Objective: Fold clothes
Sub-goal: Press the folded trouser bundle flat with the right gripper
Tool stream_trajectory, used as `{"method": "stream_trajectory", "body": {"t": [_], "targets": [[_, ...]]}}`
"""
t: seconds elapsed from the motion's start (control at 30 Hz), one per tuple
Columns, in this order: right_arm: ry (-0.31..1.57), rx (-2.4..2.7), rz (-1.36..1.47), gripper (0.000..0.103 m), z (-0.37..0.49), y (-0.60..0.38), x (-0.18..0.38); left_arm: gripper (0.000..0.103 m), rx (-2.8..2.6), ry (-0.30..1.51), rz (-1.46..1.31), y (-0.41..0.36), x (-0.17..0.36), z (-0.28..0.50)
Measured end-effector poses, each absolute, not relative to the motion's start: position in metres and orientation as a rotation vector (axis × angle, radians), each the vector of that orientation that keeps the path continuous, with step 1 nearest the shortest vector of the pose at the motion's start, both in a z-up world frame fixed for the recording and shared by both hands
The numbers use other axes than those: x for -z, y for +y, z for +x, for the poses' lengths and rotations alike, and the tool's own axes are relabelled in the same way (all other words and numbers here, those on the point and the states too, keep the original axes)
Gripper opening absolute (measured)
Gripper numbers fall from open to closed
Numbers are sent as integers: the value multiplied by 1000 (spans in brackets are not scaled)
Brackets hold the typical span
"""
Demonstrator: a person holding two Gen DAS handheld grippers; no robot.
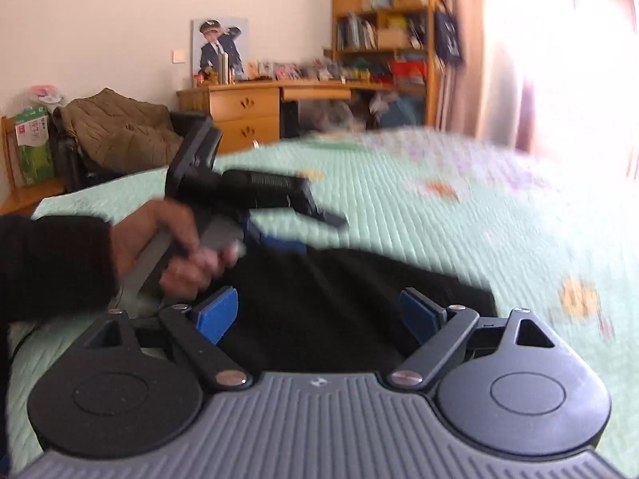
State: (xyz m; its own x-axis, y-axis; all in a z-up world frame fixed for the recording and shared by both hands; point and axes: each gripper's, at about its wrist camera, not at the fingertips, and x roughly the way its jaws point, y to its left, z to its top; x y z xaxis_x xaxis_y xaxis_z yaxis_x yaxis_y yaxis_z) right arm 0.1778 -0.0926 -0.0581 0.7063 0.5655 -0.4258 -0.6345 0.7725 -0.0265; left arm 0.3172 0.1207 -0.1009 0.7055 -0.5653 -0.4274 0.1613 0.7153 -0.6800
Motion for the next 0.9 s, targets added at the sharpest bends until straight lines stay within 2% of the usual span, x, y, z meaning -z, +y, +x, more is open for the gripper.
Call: {"method": "stream_trajectory", "body": {"t": [0.1, 0.2, 0.27, 0.3, 0.33, 0.37, 0.43, 0.53, 0.7, 0.73, 0.8, 0.9], "targets": [[448, -632, -184, 89, 224, -76, 66, 101, 435, 583, -643, 125, 90, 272], [600, -554, -163, 88, 269, -101, 84, 102, 395, 561, -659, 122, 102, 233], [678, -541, 35, 69, 288, -145, 92, 102, 372, 515, -609, 111, 107, 208], [687, -536, 153, 66, 288, -159, 88, 102, 360, 489, -581, 105, 109, 196], [694, -529, 269, 69, 287, -172, 84, 102, 344, 454, -518, 97, 108, 183], [663, -494, 278, 80, 275, -178, 76, 102, 325, 428, -446, 88, 105, 174], [566, -527, 207, 86, 262, -169, 60, 102, 328, 381, -304, 68, 95, 160], [543, -621, 134, 86, 277, -132, 50, 102, 390, 326, -90, 37, 90, 133], [758, -487, -302, 84, 326, -81, 93, 100, 453, 515, -52, 16, 109, 133], [777, -445, -221, 87, 332, -98, 92, 102, 452, 517, -44, 15, 109, 133], [775, -355, -29, 87, 327, -139, 85, 102, 459, 524, -42, 15, 109, 133], [641, -466, -60, 87, 282, -130, 62, 102, 453, 540, -21, 12, 109, 131]]}}
